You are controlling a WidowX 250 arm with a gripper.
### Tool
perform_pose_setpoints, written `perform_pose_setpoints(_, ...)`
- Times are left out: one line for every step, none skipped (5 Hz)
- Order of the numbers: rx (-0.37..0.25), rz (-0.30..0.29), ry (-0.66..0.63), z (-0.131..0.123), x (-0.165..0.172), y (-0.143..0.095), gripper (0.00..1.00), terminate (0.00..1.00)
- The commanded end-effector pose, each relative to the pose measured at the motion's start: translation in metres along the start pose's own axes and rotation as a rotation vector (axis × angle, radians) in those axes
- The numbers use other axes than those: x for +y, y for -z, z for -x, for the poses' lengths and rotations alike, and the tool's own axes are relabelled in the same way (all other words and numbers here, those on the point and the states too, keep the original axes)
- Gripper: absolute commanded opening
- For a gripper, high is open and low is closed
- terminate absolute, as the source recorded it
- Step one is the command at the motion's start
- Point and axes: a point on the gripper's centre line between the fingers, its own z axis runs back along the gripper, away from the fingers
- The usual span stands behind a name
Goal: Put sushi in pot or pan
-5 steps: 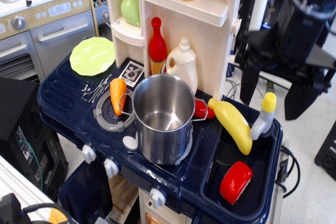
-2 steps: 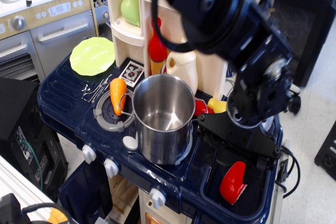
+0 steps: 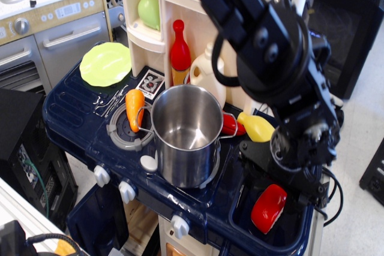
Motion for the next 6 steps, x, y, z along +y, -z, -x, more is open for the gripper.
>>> perform_pose_setpoints(-0.059,0.065,-0.057,0.003,0.001,-0.002,1.00,0.00)
perform_pose_setpoints(-0.084,0.047,-0.109,0.003,-0.002,0.001,0.00,0.00)
perform_pose_setpoints(-0.099,0.038,-0.113,0.003,-0.003,0.001,0.00,0.00)
perform_pose_setpoints(-0.015,0.092,-0.197,-0.006,0.012,-0.047,0.00,0.00)
perform_pose_setpoints(0.068,0.093,-0.258,-0.019,0.022,-0.094,0.00,0.00)
perform_pose_setpoints(0.131,0.088,-0.240,-0.017,0.055,-0.134,0.00,0.00)
